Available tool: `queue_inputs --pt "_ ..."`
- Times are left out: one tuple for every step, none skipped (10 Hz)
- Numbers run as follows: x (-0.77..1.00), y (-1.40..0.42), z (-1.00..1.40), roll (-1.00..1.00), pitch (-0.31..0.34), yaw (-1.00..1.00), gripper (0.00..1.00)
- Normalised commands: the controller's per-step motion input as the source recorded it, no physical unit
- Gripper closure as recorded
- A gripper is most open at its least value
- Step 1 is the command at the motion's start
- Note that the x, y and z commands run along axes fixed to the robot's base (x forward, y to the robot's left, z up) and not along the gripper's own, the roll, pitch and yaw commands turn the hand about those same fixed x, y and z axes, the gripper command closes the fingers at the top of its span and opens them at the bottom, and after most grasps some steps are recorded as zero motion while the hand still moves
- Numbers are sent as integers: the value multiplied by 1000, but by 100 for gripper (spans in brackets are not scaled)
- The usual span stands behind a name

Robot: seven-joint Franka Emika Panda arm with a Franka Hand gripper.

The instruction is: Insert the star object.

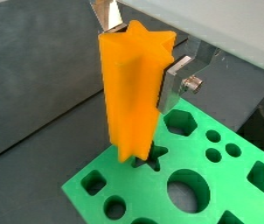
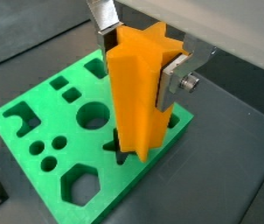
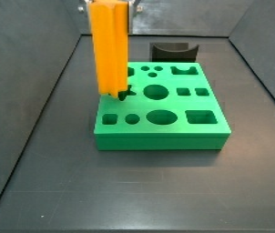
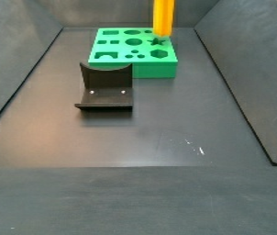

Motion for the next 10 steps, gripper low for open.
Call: queue_inputs --pt "114 257 -234 0 13 -14 100" --pt "160 140 -289 41 43 -51 100" --pt "209 60 -266 19 43 -114 100" --pt "214 9 -237 0 23 -326 100" --pt "260 0 -197 -30 0 -563 100" --pt "280 0 -191 -33 0 -649 100" --pt "246 0 -191 -40 0 -660 100" --pt "303 0 -223 -37 0 -660 100" --pt "309 0 -257 -23 0 -626 100" --pt "211 0 -320 -17 0 -571 100"
